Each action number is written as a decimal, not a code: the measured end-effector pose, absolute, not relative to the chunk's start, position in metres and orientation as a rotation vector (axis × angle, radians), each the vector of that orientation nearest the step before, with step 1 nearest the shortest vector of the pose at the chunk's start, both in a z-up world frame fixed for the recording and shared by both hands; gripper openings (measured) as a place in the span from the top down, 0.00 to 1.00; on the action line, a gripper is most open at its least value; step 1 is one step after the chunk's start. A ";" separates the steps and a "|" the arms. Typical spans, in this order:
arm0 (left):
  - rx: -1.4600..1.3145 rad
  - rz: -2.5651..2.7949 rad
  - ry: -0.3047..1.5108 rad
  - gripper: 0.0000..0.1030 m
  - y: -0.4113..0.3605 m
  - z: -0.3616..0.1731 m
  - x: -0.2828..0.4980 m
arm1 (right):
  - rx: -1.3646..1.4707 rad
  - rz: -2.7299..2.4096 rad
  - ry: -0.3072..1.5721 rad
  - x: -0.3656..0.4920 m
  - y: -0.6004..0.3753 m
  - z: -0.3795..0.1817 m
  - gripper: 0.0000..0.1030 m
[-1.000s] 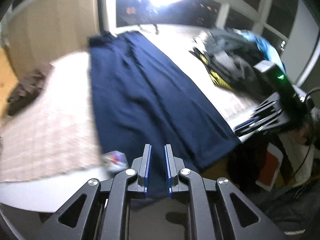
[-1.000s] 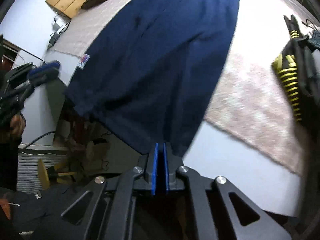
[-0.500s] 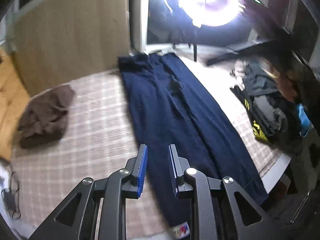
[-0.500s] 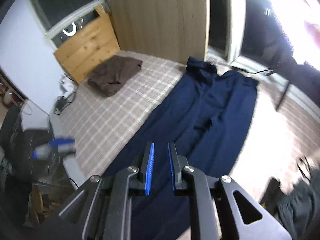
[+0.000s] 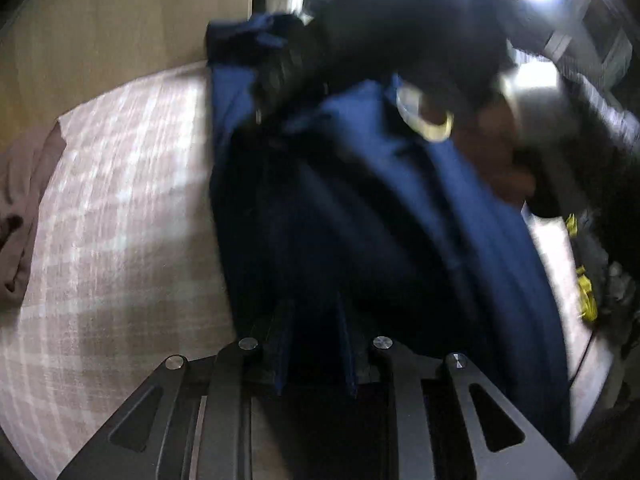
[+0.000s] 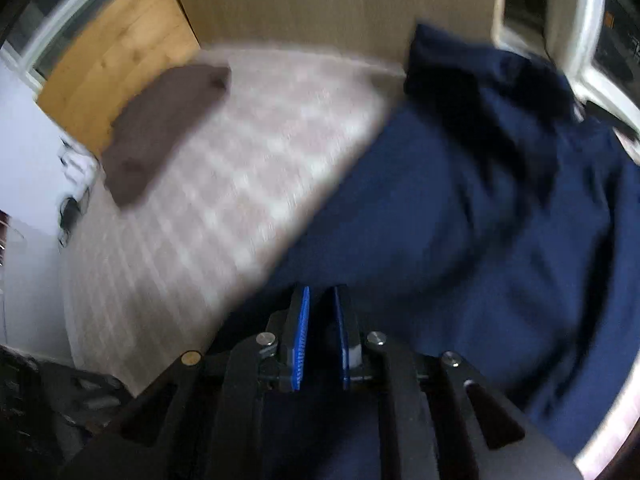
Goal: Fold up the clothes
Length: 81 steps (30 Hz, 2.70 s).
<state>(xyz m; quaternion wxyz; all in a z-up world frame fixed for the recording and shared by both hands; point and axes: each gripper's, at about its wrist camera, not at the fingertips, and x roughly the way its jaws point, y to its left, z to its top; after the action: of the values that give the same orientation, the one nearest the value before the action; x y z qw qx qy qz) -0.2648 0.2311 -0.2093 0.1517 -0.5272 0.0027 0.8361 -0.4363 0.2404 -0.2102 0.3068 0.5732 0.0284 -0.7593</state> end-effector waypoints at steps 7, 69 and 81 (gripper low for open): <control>-1.473 2.408 0.027 0.76 0.213 -0.175 -0.218 | 1.499 -1.986 0.080 -0.401 0.260 -0.190 0.82; -1.718 2.140 0.082 0.71 0.237 -0.211 0.022 | 1.731 -2.461 -0.211 0.063 0.426 -0.210 0.45; -1.643 2.199 0.001 0.97 0.221 -0.180 0.024 | 1.642 -2.387 -0.240 0.069 0.437 -0.192 0.98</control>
<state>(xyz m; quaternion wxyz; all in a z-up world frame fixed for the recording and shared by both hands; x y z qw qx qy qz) 0.0240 0.2215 -0.1800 0.1969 -0.5868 0.0003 0.7854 0.0690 0.4374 -0.1917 0.1170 0.5608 -0.0820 -0.8155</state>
